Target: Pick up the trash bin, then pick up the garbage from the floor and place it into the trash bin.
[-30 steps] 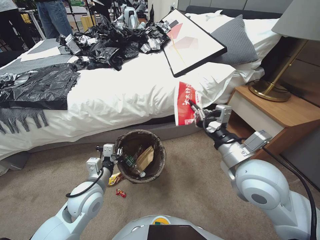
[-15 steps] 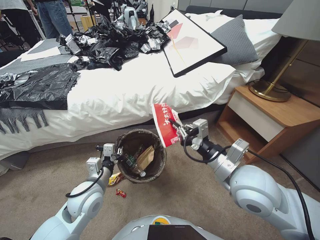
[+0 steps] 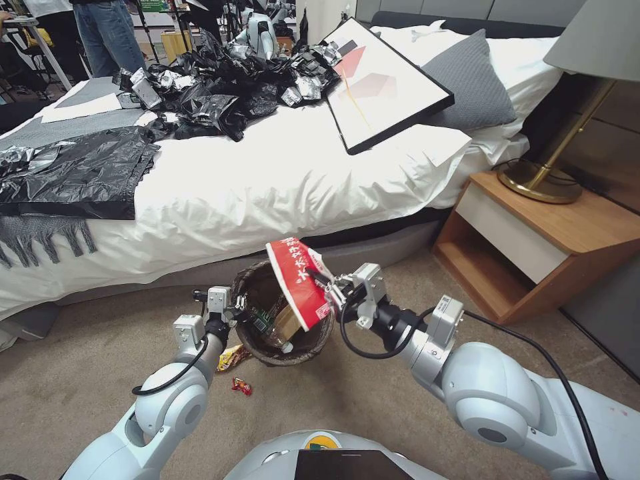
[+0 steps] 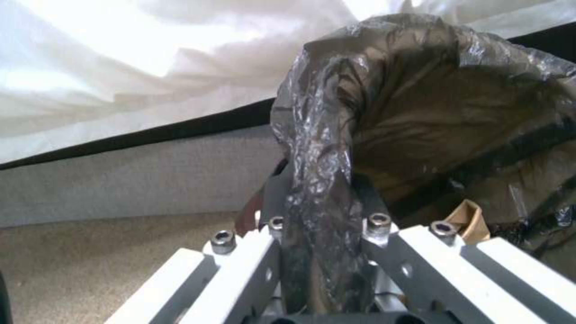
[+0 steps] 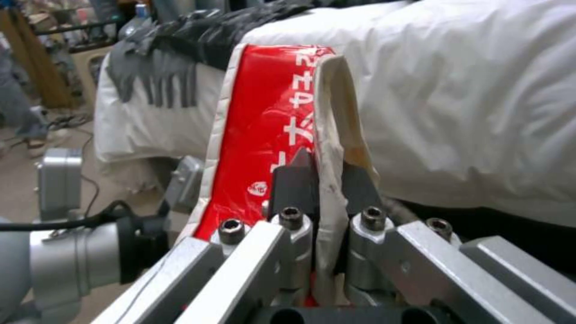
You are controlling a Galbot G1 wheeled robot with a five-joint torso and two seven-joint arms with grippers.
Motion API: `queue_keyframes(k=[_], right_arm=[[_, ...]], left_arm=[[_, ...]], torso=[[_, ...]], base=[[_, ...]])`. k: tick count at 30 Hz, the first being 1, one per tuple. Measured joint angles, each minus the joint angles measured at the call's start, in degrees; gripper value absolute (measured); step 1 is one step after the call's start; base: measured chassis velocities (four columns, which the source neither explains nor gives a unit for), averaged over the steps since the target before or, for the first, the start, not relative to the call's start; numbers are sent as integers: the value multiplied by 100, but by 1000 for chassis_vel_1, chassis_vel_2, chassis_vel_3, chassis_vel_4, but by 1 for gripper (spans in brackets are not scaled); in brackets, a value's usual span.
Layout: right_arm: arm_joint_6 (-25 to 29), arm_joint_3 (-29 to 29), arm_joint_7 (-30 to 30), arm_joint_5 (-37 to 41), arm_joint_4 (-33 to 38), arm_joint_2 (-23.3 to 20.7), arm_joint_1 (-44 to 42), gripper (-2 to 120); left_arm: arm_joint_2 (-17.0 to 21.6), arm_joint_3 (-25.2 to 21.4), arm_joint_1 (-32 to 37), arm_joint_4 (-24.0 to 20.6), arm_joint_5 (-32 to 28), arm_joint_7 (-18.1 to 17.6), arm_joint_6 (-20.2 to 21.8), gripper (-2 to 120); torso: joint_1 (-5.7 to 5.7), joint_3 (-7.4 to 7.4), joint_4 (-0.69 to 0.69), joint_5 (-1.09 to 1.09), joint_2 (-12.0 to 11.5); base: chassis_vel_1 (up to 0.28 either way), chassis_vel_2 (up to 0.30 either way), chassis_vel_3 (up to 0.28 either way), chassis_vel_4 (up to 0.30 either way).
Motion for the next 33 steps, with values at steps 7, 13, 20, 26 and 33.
queue_keyframes(k=[7,13,20,26,33], right_arm=[[-33,-1082,126,199,-373,283,1225,0],[-85,-1599,263,276,-660,526,1649,0],[-140,-1787,343,282,-863,608,1680,0],[-156,-1806,352,281,-905,604,1671,0],[-195,-1829,417,229,-1017,636,1602,7]], left_arm=[[-20,1,0,-29,3,1,0,5],[-28,-31,7,-62,3,2,0,5],[-24,-49,-16,-79,-14,0,-1,5],[-23,-36,-49,-78,-25,-2,0,5],[-15,-26,-81,-57,-54,-6,0,5]], torso=[[0,0,2,0,0],[0,0,1,-1,0],[0,0,0,0,0],[0,0,1,0,0],[0,0,0,0,0]], base=[[0,0,0,0],[0,0,0,0],[0,0,0,0],[0,0,0,0],[0,0,0,0]])
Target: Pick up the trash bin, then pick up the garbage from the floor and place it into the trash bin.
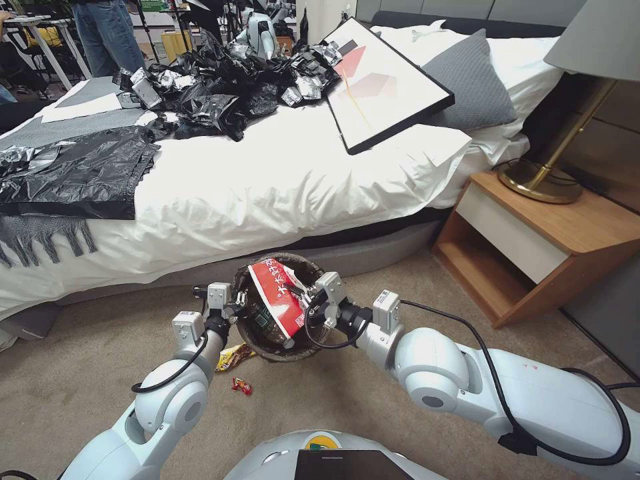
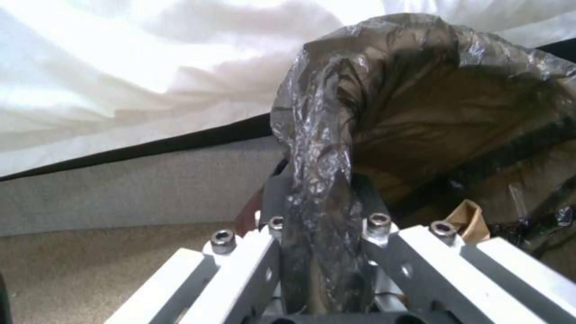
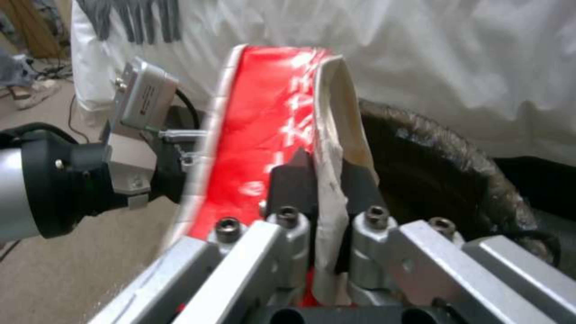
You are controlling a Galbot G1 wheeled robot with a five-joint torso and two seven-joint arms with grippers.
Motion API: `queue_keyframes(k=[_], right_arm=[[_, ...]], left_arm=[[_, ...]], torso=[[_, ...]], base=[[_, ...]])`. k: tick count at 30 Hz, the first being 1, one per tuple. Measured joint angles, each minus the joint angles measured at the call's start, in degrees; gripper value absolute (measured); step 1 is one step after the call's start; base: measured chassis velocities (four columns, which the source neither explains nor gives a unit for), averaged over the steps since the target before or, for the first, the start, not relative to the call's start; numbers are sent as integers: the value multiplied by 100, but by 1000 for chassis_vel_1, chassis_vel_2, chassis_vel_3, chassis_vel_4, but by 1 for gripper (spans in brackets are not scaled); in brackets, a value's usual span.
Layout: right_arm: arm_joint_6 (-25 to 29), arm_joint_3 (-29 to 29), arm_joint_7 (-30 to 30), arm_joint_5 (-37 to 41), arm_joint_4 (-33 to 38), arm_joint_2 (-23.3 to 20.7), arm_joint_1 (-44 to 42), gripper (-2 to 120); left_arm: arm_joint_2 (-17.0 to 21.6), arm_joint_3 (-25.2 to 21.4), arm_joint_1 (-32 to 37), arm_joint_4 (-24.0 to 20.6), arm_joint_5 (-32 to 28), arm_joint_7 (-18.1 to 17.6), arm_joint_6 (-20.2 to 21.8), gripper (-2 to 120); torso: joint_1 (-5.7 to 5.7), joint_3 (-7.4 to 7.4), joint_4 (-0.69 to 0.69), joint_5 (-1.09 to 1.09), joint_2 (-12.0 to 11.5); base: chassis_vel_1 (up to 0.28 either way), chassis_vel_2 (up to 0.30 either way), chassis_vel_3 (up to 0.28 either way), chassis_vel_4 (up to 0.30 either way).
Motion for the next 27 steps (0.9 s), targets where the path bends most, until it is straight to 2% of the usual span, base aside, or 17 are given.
queue_keyframes(k=[7,8,11,12,15,17,21,27], right_arm=[[-58,-54,124,11,-12,81,41,36],[-58,-54,124,11,-12,81,41,36],[-61,-53,158,23,-23,104,51,49],[-61,-53,158,23,-23,104,51,49],[-59,-29,189,27,-29,123,38,65],[-55,-15,198,27,-25,127,30,68],[-41,184,260,104,94,146,-23,85],[1,656,337,261,341,106,-214,100]], left_arm=[[19,-12,-10,2,-37,-3,-1,5],[19,-12,-10,2,-37,-3,-1,5],[19,-12,-26,6,-44,-4,-1,5],[19,-12,-26,6,-44,-4,-1,5],[15,-6,-31,16,-47,-3,-1,5],[15,-6,-31,16,-47,-3,-1,5],[20,-6,-19,23,-46,-3,-1,5],[14,-6,3,27,-37,-4,-2,5]], torso=[[0,0,0,0,0],[0,0,0,0,0],[0,0,0,0,0],[0,0,0,0,0],[0,0,0,0,0],[0,0,0,0,0],[0,0,0,0,0],[0,0,1,0,0]], base=[[0,0,0,0],[0,0,0,0],[0,0,0,0],[0,0,0,0],[0,0,0,0],[0,0,0,0],[0,0,0,0],[0,0,0,0]])
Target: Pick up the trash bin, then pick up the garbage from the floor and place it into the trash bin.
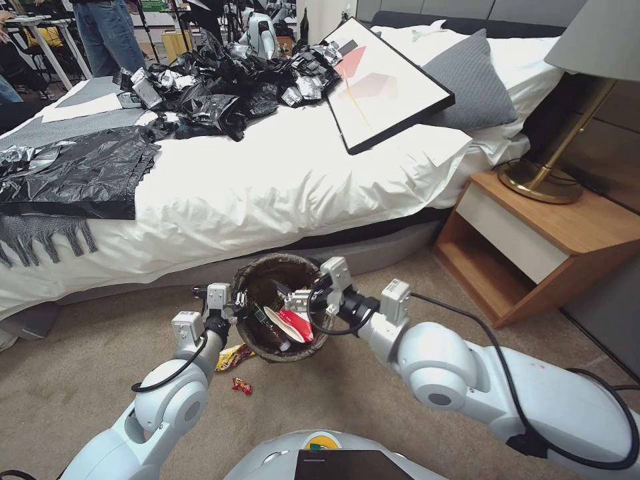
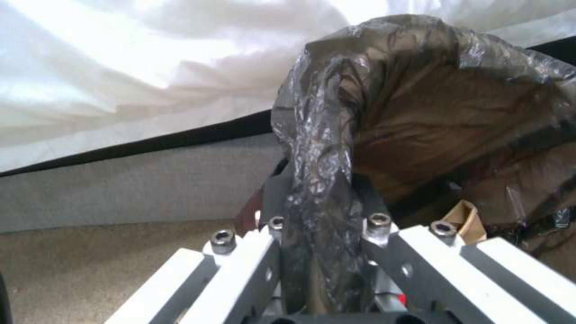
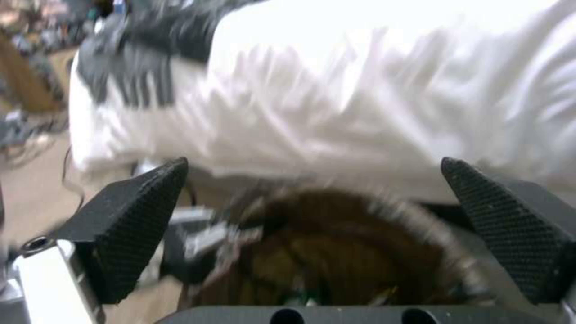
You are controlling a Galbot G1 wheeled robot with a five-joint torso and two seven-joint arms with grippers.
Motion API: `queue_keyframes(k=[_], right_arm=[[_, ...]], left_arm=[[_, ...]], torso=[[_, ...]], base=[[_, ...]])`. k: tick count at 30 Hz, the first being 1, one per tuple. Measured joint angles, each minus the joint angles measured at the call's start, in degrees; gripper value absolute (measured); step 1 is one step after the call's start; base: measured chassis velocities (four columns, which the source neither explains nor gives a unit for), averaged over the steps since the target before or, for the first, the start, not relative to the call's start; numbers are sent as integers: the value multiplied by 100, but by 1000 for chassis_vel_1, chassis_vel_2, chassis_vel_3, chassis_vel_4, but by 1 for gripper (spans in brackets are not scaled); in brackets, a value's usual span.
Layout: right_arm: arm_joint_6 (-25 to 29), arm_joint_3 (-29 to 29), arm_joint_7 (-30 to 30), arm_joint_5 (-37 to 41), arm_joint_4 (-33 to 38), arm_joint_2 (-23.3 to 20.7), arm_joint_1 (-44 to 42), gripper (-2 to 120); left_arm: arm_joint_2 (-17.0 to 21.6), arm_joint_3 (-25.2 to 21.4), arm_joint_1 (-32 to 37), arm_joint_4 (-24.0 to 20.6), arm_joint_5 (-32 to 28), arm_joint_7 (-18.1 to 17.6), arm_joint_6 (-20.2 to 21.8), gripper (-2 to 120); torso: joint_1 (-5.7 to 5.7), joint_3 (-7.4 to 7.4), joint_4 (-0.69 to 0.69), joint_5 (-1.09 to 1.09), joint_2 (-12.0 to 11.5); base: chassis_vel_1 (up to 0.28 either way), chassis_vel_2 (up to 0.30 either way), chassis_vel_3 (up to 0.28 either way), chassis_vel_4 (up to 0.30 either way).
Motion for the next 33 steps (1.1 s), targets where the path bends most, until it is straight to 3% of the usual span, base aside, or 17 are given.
queue_keyframes(k=[5,6,9,12,14,16,18,23,26,33], right_arm=[[62,1092,91,55,346,-158,-605,100],[58,1592,177,-20,434,-176,-960,100],[27,1942,263,-68,482,-148,-1207,100],[-111,2443,406,-113,517,-52,-1516,100],[-318,3186,507,-221,506,165,-1943,100],[-354,3420,511,-285,495,246,-2096,100],[-422,4069,519,-509,495,482,-2662,100],[-404,4649,496,-1057,503,761,-3496,100],[-290,5040,424,-1839,419,1043,-4175,100],[-100,5244,369,-2682,275,1495,-4779,100]], left_arm=[[-18,-6,46,6,20,1,-11,5],[-18,-24,66,17,26,2,-20,5],[-26,-37,81,22,31,3,-28,5],[-37,-53,94,38,37,6,-38,5],[-61,-63,104,56,53,6,-41,5],[-69,-73,112,56,56,6,-41,5],[-79,-102,136,56,63,5,-43,5],[-82,-140,149,66,67,5,-47,5],[-92,-155,147,76,67,5,-48,5],[-111,-166,151,77,67,0,-48,5]], torso=[[0,0,-1,-1,0],[0,0,-1,0,0],[0,-1,-1,0,0],[0,-1,0,1,0],[0,-1,1,1,0],[0,-1,0,0,0],[0,-1,0,1,0],[0,-1,-1,1,0],[0,-1,-3,1,0],[0,-1,0,0,0]], base=[[0,0,0,0],[0,0,0,0],[0,0,0,0],[0,0,0,0],[0,0,0,0],[0,0,0,0],[0,0,0,0],[0,0,0,0],[0,0,0,0],[0,0,0,0]])
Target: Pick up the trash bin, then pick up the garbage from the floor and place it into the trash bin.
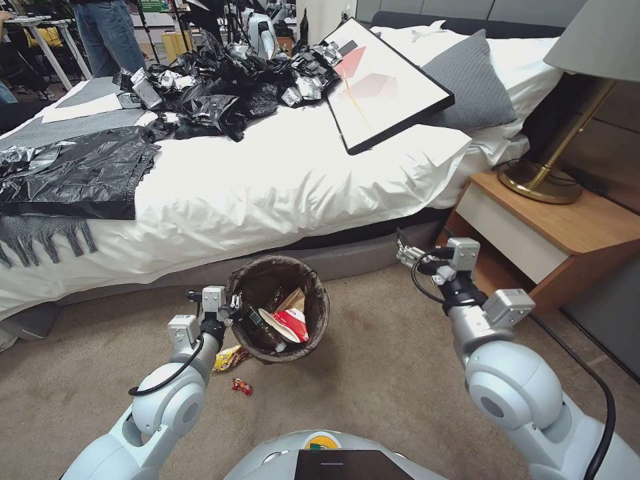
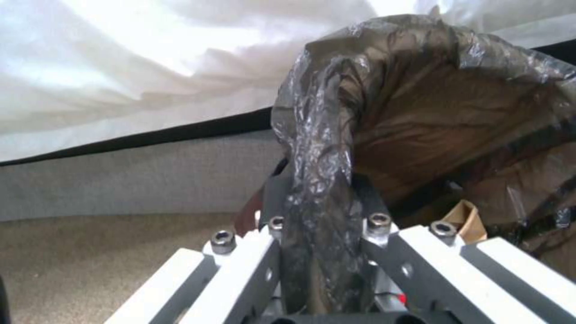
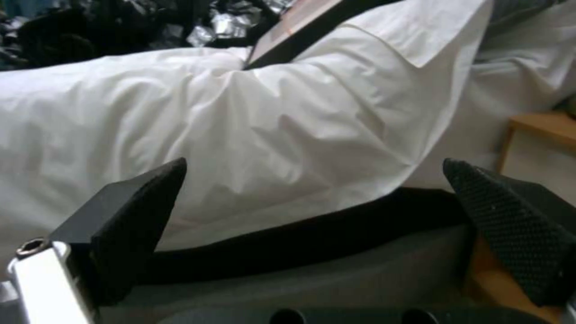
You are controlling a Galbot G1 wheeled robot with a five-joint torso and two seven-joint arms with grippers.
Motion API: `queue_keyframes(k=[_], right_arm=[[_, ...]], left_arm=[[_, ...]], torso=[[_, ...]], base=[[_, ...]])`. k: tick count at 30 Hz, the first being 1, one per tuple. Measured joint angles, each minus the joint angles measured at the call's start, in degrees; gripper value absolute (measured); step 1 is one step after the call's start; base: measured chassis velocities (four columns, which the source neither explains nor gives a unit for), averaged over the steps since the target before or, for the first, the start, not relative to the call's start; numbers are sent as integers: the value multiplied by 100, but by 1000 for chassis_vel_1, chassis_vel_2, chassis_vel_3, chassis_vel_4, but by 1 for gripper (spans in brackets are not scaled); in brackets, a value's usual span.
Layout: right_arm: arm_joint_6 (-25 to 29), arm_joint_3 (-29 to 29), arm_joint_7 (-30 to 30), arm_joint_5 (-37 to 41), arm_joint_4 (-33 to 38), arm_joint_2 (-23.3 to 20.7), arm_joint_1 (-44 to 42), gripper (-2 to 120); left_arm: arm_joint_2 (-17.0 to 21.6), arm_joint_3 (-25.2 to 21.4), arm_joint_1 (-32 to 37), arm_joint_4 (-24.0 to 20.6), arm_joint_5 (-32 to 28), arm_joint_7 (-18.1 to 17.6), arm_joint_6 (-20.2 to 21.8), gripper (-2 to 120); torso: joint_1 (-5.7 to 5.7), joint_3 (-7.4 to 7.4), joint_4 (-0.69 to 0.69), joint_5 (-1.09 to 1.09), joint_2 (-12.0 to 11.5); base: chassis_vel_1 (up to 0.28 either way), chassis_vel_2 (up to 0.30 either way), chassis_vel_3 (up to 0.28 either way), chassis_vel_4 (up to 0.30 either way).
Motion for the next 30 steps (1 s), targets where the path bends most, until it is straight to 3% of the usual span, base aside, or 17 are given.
queue_keyframes(k=[16,30], right_arm=[[340,-8,-225,-1332,-219,926,-994,100],[364,-95,-290,-1588,-155,1007,-1143,100]], left_arm=[[-62,2,22,-51,9,-14,0,5],[-49,6,76,-83,-24,-43,-11,5]], torso=[[0,0,-1,-1,0],[0,0,-1,-1,0]], base=[[0,0,0,0],[0,0,0,0]])
